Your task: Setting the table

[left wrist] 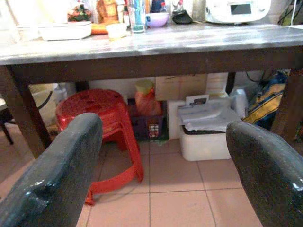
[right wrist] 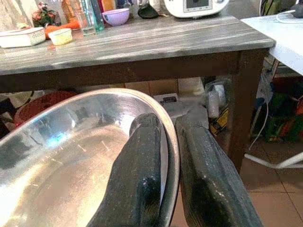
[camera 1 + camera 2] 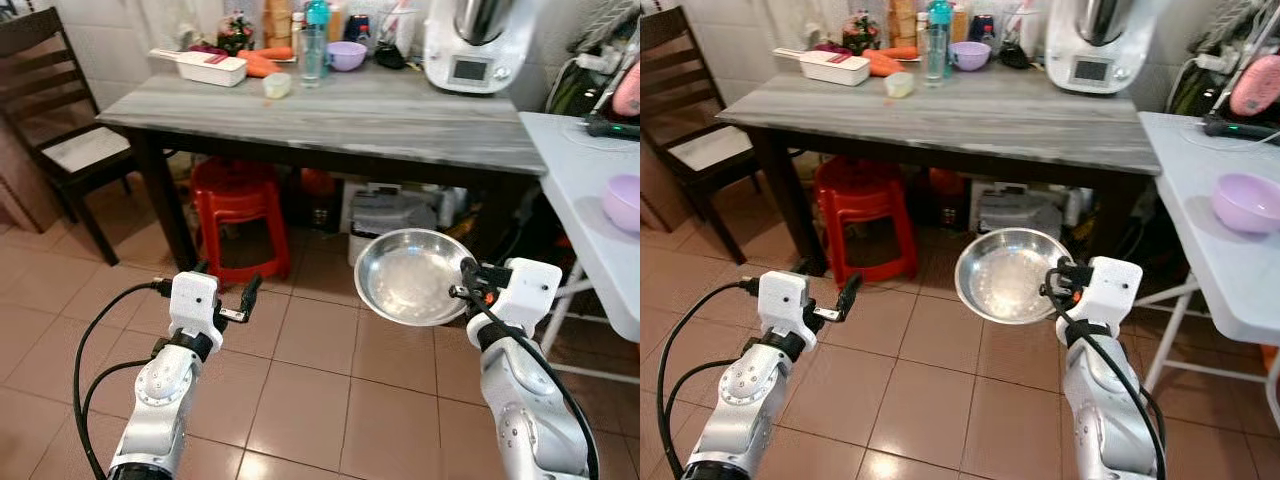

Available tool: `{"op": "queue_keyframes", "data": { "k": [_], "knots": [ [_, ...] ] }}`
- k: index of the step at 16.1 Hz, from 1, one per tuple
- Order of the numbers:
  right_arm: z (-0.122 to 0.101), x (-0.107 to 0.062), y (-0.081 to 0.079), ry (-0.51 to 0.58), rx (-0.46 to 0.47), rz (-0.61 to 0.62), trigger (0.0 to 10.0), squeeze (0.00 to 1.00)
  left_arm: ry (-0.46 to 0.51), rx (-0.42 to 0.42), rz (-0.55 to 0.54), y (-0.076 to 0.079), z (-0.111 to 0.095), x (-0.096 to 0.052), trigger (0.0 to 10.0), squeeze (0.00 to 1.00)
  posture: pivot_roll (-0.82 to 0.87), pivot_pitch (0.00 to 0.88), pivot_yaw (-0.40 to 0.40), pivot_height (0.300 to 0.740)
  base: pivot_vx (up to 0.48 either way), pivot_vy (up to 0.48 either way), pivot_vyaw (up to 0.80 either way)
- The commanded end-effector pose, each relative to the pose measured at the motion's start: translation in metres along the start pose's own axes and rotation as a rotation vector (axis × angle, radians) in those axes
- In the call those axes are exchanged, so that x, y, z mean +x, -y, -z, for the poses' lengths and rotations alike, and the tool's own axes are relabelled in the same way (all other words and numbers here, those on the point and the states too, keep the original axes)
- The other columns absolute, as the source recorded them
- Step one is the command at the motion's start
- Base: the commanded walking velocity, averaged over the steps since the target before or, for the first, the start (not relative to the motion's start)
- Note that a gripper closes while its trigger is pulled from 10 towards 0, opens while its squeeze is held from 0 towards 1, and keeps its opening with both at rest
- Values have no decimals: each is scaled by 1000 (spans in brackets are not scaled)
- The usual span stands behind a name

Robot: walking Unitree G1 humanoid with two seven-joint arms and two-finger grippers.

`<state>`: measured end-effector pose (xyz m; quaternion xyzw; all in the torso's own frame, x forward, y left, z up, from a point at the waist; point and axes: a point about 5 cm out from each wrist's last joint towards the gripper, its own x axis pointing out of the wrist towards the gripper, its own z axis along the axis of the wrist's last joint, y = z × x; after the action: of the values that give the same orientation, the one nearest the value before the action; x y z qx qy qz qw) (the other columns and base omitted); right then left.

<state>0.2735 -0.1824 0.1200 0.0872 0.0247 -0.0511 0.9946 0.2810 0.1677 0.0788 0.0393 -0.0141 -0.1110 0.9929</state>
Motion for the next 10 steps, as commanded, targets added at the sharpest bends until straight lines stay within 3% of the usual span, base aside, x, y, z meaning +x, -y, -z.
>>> {"op": "queue_keyframes", "data": {
  "k": [1,10],
  "knots": [
    [-7,0,3,32,-13,7,10000,0,34,3,7,3,-7,1,10000,0,-12,0,-9,740,319,0,0],
    [-9,1,5,52,-51,14,10000,0,43,-17,40,12,-8,4,10000,0,-12,0,-15,740,349,0,0]
  ]
}}
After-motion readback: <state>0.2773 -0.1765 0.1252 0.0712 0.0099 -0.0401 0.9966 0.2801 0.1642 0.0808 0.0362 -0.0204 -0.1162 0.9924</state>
